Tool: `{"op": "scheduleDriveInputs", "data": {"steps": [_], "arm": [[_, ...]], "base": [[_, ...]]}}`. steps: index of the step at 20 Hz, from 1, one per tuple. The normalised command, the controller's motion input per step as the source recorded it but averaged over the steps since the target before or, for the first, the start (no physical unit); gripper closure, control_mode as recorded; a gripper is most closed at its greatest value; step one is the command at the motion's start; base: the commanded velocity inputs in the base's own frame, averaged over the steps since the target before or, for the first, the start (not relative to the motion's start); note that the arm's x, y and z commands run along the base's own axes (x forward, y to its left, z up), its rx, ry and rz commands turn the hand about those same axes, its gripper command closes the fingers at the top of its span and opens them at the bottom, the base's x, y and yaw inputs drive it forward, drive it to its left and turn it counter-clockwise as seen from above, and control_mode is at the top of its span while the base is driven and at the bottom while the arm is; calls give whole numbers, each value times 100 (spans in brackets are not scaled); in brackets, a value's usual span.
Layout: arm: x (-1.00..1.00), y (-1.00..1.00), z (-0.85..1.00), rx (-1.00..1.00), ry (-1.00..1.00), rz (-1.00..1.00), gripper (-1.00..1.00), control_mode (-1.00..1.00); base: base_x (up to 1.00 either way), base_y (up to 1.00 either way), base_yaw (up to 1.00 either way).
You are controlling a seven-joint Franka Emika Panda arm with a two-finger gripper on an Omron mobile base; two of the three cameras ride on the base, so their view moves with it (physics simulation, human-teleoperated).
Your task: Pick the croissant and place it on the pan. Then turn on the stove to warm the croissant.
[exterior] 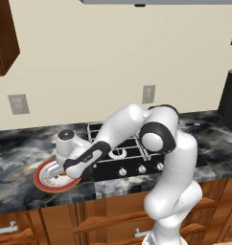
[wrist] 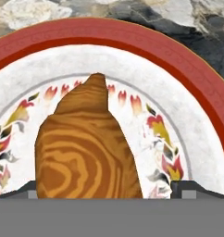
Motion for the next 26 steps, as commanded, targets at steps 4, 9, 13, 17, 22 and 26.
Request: {"op": "scheduleDriveInputs", "data": {"steps": [4,9,13,17,22,26], "arm": [[0,11,-25,0,0,0,100,-100],[1,1,-2,0,0,0,100,-100],[0,0,0,0,0,0,100,-100],[-8,0,8,0,0,0,100,-100],[-7,0,38,0,0,0,100,-100],[-1,-5,46,0,0,0,100,-100]], "base": [[0,0,0],[0,0,0],[0,0,0],[0,0,0],[0,0,0],[0,0,0]]}}
